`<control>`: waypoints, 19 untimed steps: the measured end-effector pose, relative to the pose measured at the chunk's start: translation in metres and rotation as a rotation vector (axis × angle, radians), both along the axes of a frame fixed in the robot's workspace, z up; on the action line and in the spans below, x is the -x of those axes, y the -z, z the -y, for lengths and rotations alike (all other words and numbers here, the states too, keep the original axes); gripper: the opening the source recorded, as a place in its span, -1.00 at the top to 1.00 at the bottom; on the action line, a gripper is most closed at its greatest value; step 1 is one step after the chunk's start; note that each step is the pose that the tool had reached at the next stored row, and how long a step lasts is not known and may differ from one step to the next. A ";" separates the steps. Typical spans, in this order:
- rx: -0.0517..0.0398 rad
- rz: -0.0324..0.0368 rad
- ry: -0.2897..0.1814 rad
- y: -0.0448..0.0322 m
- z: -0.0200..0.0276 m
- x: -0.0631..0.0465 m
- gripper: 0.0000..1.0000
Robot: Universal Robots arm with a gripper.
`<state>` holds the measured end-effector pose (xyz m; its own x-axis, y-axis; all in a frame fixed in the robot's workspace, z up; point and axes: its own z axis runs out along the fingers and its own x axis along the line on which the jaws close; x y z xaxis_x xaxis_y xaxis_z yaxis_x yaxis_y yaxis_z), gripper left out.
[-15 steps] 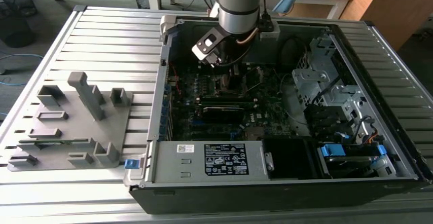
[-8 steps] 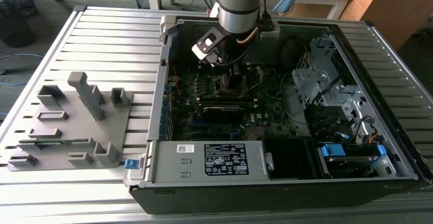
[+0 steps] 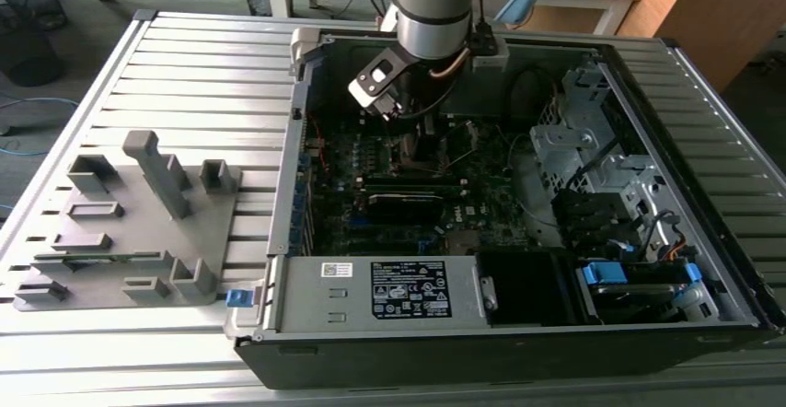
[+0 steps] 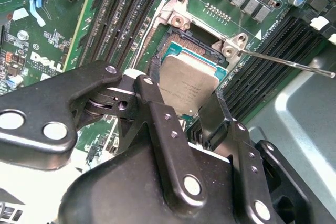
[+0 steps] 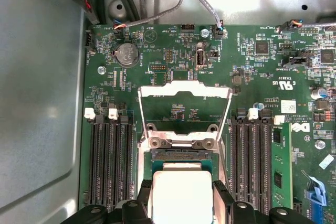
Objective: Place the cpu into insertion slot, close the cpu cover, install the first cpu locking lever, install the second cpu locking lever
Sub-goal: 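Place the cpu into insertion slot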
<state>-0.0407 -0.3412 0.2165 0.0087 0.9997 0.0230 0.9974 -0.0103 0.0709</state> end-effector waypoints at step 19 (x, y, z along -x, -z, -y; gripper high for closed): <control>-0.0001 0.0001 0.000 -0.0038 0.0000 0.000 -0.08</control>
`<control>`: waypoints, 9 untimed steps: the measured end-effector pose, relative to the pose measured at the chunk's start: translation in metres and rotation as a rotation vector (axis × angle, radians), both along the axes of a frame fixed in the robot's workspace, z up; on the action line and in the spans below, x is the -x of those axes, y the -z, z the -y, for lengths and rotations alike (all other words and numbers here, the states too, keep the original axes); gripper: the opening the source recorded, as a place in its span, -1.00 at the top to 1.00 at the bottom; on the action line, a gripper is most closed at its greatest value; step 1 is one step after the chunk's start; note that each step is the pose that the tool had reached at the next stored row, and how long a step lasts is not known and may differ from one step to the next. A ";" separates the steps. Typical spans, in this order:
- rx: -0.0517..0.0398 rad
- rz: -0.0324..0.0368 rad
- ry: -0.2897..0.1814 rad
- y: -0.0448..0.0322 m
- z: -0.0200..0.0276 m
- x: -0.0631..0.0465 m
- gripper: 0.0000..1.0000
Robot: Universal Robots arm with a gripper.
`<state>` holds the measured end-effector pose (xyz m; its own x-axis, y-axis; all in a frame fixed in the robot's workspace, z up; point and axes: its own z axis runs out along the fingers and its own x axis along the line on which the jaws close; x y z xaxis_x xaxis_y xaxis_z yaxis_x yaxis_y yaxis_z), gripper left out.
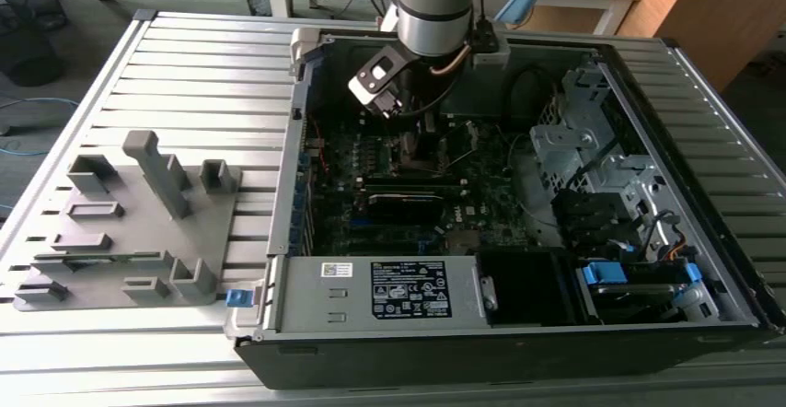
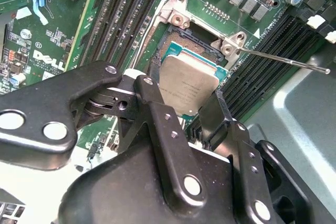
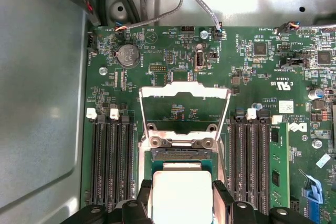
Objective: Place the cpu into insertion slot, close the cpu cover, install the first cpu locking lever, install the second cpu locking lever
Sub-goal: 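Place the cpu into insertion slot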
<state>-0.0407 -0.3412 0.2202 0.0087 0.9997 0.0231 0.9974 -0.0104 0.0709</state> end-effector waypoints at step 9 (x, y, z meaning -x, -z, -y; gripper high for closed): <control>0.0001 0.0000 0.000 -0.0018 0.0000 0.000 -0.08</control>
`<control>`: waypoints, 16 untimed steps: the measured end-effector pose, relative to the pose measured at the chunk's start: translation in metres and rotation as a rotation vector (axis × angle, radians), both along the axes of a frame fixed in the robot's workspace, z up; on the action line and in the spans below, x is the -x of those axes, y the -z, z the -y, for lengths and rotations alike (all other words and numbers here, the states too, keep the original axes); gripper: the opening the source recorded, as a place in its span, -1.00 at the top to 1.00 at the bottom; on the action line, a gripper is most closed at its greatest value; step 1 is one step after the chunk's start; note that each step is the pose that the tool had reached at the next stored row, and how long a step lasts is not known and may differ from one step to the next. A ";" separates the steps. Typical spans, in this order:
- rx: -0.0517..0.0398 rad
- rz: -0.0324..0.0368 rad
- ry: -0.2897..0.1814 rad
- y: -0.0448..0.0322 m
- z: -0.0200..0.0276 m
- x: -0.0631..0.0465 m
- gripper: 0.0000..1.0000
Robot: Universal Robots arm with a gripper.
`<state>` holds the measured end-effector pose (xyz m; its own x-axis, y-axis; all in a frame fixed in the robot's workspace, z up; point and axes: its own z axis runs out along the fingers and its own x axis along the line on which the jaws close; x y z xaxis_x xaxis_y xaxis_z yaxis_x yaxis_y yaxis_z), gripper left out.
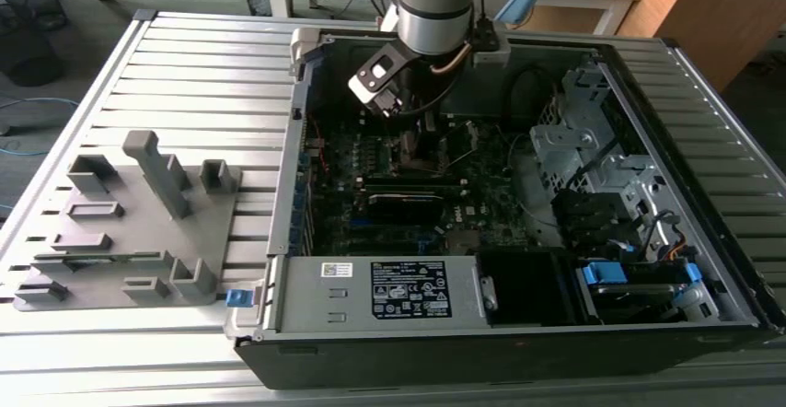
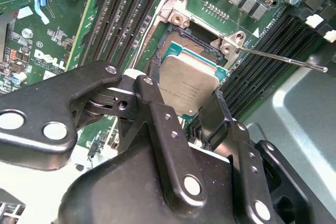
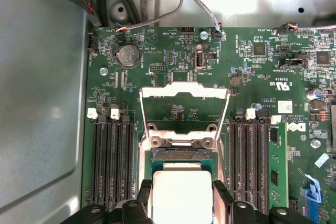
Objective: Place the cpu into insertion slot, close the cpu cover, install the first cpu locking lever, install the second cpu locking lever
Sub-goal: 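Place the cpu into insertion slot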
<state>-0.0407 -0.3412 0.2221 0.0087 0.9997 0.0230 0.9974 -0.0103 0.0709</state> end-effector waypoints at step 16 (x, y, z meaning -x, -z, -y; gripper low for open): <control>0.0000 0.0000 0.016 0.0002 0.0004 0.000 -0.08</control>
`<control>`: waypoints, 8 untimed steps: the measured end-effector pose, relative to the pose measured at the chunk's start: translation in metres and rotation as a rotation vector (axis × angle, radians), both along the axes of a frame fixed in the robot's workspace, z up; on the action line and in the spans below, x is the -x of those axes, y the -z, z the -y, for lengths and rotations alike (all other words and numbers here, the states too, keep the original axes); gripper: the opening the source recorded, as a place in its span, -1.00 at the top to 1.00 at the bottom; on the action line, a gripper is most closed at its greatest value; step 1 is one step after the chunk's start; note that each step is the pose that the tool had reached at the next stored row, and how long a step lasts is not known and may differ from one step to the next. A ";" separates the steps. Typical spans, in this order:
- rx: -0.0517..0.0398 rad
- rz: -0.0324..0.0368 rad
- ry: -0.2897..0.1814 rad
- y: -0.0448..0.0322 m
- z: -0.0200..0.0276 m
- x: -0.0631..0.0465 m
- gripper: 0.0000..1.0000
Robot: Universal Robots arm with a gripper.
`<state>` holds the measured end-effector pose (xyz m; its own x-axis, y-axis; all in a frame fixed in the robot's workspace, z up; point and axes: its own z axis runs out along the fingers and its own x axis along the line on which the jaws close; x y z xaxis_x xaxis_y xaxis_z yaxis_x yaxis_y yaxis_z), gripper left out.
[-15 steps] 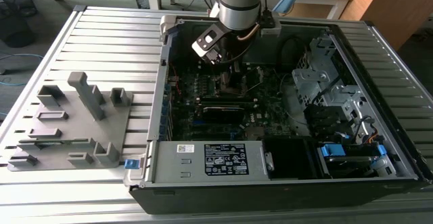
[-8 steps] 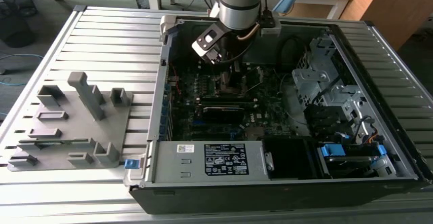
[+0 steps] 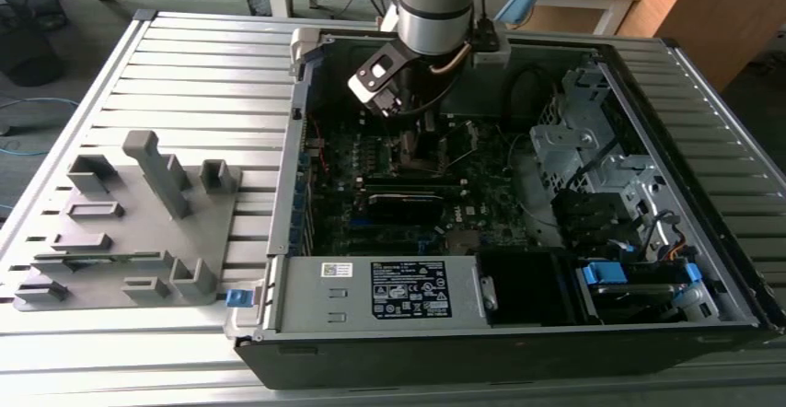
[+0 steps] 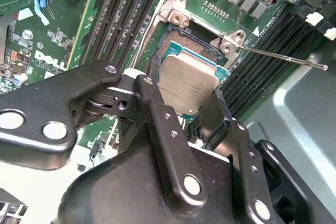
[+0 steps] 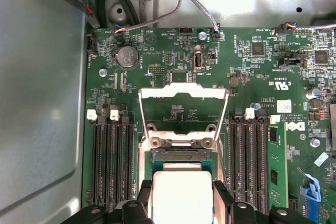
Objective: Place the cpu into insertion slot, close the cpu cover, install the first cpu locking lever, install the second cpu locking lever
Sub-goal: 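Place the cpu into insertion slot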
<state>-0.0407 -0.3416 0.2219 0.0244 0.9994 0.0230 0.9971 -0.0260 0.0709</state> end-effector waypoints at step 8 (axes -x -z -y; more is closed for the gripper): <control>0.0001 -0.0001 0.014 0.0032 0.0005 0.000 -0.08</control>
<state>-0.0406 -0.3421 0.2187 0.0379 0.9990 0.0229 0.9967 -0.0395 0.0708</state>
